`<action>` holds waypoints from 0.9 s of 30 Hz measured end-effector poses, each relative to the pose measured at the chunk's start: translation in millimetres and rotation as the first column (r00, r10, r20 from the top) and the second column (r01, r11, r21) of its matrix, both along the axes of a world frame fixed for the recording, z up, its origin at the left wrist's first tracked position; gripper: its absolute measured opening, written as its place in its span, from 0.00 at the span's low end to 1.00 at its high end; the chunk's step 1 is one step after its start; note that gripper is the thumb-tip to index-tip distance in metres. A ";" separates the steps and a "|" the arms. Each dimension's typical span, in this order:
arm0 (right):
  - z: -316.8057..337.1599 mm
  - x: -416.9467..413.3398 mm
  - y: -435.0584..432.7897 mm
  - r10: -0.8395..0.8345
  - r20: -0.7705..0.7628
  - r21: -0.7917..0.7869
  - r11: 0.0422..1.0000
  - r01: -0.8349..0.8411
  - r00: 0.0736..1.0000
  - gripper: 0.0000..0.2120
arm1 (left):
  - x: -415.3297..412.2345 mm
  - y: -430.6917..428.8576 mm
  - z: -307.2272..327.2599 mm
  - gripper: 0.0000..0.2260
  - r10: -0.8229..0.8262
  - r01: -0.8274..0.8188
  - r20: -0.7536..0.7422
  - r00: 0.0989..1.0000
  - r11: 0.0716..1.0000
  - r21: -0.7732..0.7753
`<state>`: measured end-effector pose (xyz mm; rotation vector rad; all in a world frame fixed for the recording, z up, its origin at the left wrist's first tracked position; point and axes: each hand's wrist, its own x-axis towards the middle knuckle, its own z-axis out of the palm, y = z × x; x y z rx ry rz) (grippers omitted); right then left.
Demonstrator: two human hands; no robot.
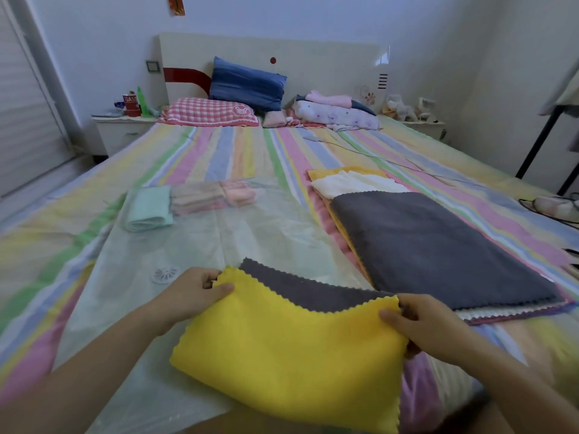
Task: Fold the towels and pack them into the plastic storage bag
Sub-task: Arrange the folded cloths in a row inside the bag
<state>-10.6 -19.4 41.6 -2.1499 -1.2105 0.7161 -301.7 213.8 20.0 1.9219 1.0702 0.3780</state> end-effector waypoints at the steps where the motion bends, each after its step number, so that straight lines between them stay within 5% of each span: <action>1: -3.8 4.4 1.8 -0.046 0.090 0.024 0.999 0.044 0.995 0.17 | 6.4 4.3 0.8 0.14 0.028 -0.029 0.031 0.999 0.999 0.028; 5: -12.0 16.4 10.7 -0.180 0.427 0.091 0.984 0.155 0.886 0.20 | 37.8 24.7 -4.7 0.14 0.156 -0.158 0.022 0.987 0.969 0.192; 9: -21.0 20.4 22.3 -0.127 0.539 -0.037 0.984 0.174 0.833 0.18 | 56.6 40.4 -18.3 0.13 0.190 -0.173 -0.134 0.973 0.976 0.131; 17: -24.1 17.3 33.6 -0.134 0.376 -0.041 0.986 0.161 0.917 0.20 | 53.8 42.5 -13.5 0.09 0.129 -0.134 -0.034 0.991 0.949 -0.284; 23: -6.9 5.1 64.8 -0.183 0.305 0.179 0.975 0.133 0.935 0.15 | 1.6 37.4 -2.3 0.07 0.189 -0.181 0.025 0.982 0.967 -0.180; 27: -2.8 -4.8 117.7 -0.139 0.162 0.279 0.956 0.090 0.977 0.12 | -44.0 39.8 -5.5 0.15 0.290 -0.288 0.031 0.957 0.957 -0.034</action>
